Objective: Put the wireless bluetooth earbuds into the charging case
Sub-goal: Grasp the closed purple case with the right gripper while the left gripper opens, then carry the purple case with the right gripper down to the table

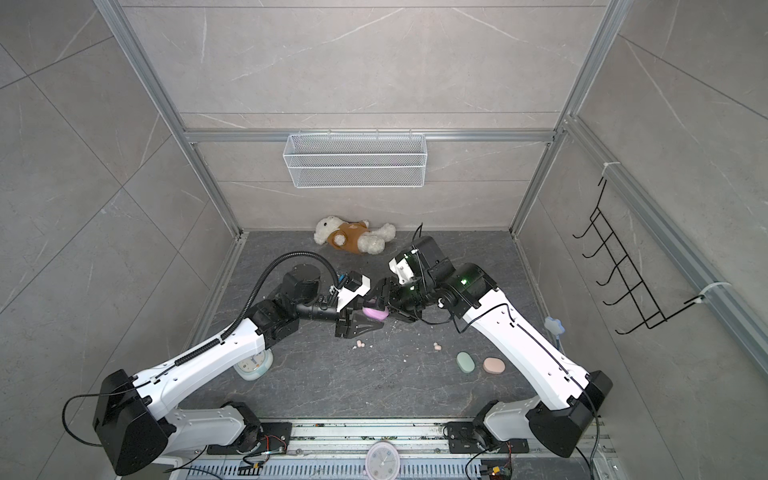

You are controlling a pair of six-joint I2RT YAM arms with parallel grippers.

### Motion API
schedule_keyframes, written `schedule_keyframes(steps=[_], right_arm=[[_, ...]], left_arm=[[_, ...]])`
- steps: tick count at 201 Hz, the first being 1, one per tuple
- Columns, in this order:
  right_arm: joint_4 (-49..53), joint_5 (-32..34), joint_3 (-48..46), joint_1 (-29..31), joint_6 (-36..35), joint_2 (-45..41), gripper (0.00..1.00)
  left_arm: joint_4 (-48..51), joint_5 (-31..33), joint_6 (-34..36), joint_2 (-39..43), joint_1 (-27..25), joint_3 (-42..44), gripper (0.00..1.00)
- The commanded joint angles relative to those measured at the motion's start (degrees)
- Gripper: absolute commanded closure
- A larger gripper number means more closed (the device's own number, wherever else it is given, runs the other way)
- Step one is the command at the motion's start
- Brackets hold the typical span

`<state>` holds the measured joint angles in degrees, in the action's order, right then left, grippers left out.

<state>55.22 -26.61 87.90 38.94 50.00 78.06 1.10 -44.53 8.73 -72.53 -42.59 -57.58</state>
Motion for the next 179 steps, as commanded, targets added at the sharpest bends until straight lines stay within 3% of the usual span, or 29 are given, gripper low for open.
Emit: schedule_keyframes(steps=[1,7,13,40,66,102,124,179], right_arm=[[1.1,2.6,-2.2,-1.7,-0.2,-2.3,0.46],[1.4,3.0,-3.0,-2.5,-0.6,-2.6,0.46],[1.8,3.3,-3.8,-3.6,-1.1,-3.0,0.46],[3.2,5.2,-8.4,-9.0,-4.1,-5.0,0.46],[3.5,7.3,-15.0,-17.9,-9.0,-6.0,0.47],[0.5,14.9,-22.4,-28.0,-14.5,-5.0,0.49],[-2.7,21.9,-25.5,-31.2,-16.7,-2.5,0.49],[-14.4,24.5,-33.5,-34.6,-17.3,4.9,0.50]], left_arm=[[-2.5,2.6,-1.5,2.6,-0.1,-0.2,0.15],[-2.5,3.3,-1.8,3.0,-0.1,0.3,0.03],[-2.3,4.2,-2.1,3.4,-0.1,1.0,0.00],[-1.6,8.7,-3.3,5.9,0.0,4.1,0.00],[-0.6,13.2,-5.3,7.9,0.2,6.9,0.00],[-0.8,18.5,-9.4,10.3,0.7,11.0,0.00],[-1.1,20.3,-11.2,12.2,1.7,12.8,0.00],[-0.1,19.8,-12.4,13.5,3.8,13.4,0.00]])
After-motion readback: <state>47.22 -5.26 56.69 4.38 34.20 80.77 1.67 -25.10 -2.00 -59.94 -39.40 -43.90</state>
